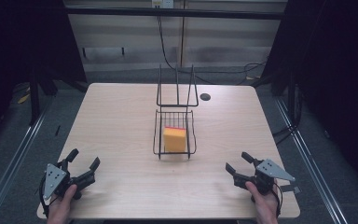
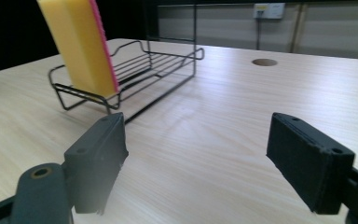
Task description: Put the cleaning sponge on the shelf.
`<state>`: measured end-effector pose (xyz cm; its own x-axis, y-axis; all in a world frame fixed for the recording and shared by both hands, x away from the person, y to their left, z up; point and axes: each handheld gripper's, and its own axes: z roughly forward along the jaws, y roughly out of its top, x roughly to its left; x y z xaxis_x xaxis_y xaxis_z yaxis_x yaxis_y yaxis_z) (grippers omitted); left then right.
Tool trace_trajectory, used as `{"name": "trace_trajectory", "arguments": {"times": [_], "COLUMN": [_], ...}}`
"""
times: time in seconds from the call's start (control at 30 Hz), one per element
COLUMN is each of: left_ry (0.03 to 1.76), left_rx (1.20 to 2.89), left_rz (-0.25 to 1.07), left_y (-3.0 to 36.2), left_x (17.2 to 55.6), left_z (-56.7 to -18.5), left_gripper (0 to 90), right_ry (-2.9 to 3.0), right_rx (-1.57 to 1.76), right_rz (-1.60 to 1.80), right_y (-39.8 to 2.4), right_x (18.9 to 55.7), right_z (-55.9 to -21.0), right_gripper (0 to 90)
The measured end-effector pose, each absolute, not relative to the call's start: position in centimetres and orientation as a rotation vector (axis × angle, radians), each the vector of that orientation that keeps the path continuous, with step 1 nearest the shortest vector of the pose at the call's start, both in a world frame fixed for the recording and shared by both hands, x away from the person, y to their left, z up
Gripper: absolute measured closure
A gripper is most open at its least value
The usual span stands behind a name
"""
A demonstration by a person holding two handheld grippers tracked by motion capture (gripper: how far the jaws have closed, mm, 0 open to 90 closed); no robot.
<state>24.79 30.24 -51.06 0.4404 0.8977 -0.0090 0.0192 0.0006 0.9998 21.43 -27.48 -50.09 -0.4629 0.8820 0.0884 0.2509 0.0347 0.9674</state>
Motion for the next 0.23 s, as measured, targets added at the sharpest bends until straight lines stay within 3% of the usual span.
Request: {"name": "trace_trajectory", "arguments": {"times": [0.23], "left_ry": [0.883], "left_rx": [1.398], "left_rz": [0.854], "left_y": [30.22], "left_x": [24.77], "left_z": [-51.08], "left_gripper": [15.3], "right_ry": [1.699], "right_rx": [1.172], "right_rz": [1.464], "right_y": [-27.75], "right_x": [21.17], "right_z": [-50.59], "right_gripper": [19.0]}}
